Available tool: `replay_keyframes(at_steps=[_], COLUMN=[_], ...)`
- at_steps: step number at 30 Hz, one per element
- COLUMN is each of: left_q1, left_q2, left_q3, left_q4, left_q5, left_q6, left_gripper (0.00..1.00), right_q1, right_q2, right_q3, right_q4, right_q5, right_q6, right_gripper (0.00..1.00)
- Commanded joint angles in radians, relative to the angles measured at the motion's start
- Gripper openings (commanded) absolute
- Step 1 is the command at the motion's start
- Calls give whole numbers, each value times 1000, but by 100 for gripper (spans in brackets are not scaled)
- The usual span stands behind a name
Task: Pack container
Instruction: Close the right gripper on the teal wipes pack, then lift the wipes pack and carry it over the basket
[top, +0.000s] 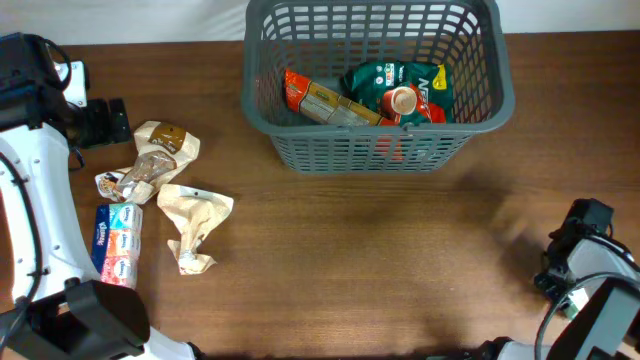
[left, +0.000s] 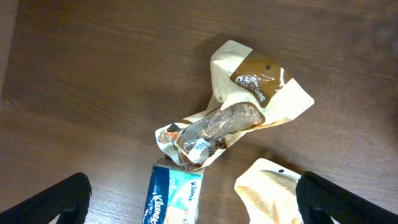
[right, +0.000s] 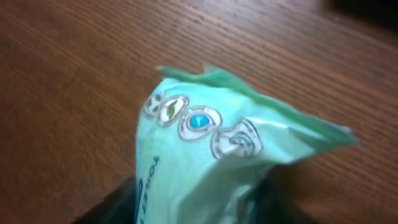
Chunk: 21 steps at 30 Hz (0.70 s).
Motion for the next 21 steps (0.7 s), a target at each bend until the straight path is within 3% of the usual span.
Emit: replay_keyframes(at_steps=[1,3,7,12,15,16,18,21], left_q1=[6,6,6,6,6,6,6,6], left_q2=[17,17,17,17,17,17,17,17], left_q3=[0,0,0,0,0,0,0,0], left_q4=[2,2,2,6,7,7,7,6], left_q5=[15,16,22,34,34,34,34,35], left_q6=[16,16,16,16,16,16,16,16], left_gripper=[99,99,99,99,99,99,99,99], right_q1=[-5,-5,-5,-4,-3,-3,-3,-3], right_q2=[70,78,80,77,62,51,33,14], right_q3=[-24,-24,-24,-13,21,43,98,217], right_q4=[16,38,93,192,255,296,347,304], right_q5=[-48,-49,-57,-154,-342,-470,-720,-962], right_q6=[4,-68,-275,-658,-988,-1191,-1411,-1539], right_gripper=[31,5,3,3,3,3,4,4])
